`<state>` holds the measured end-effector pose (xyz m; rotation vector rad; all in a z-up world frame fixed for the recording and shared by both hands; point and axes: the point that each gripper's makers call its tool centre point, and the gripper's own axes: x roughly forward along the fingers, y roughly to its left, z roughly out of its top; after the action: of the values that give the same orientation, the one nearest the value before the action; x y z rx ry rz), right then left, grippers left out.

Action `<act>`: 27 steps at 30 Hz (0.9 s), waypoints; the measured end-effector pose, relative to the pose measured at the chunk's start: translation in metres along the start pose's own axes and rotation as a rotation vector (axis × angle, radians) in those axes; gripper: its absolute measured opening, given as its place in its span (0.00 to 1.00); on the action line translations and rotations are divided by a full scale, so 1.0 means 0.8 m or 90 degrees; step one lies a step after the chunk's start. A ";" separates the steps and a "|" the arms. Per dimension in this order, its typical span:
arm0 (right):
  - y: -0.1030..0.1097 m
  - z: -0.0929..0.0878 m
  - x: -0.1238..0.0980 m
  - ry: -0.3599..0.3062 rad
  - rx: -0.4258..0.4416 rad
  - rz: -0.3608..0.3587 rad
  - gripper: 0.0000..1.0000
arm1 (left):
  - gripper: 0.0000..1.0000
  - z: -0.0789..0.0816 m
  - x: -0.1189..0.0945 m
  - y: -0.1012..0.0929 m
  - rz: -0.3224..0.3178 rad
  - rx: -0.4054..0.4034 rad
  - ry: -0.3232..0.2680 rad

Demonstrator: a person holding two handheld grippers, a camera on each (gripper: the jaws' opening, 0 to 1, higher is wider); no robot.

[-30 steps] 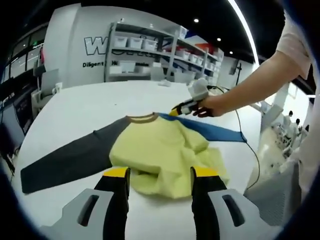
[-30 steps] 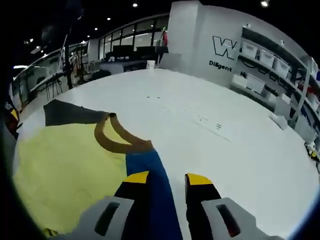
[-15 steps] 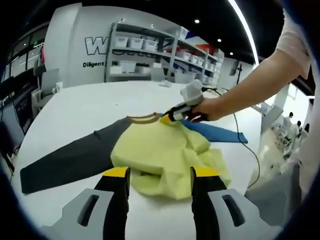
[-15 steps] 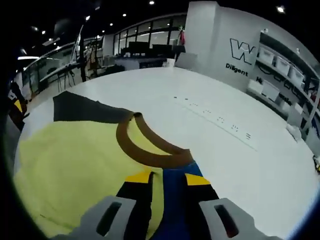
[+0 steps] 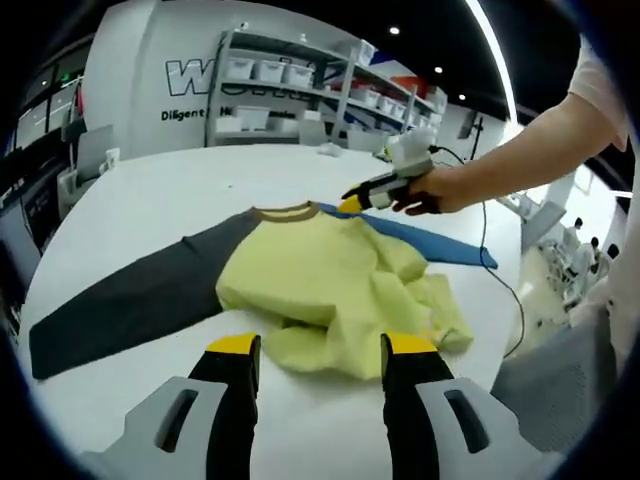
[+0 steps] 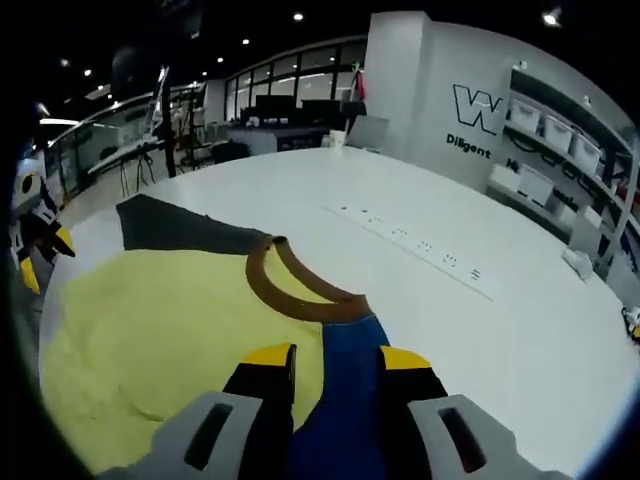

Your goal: Fold the garment on the visible template until the final outline fits inside the template.

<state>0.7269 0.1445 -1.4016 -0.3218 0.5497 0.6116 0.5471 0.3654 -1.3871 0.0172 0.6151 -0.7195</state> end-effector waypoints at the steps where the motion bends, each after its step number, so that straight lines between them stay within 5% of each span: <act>1: 0.001 -0.003 -0.004 -0.004 0.013 0.010 0.27 | 0.45 -0.004 0.003 0.003 -0.002 0.005 0.008; 11: 0.048 -0.038 -0.084 -0.016 0.012 0.048 0.28 | 0.40 -0.017 0.021 0.022 -0.059 0.104 0.055; 14: 0.064 -0.058 -0.098 0.001 0.002 0.058 0.28 | 0.38 -0.021 0.028 0.021 -0.098 0.129 0.068; 27: 0.124 -0.102 -0.158 0.024 0.022 0.078 0.28 | 0.32 -0.017 0.037 0.031 -0.156 0.197 0.102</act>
<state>0.5478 0.1284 -1.4078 -0.2691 0.6182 0.7146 0.5733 0.3691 -1.4190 0.2926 0.6594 -1.0539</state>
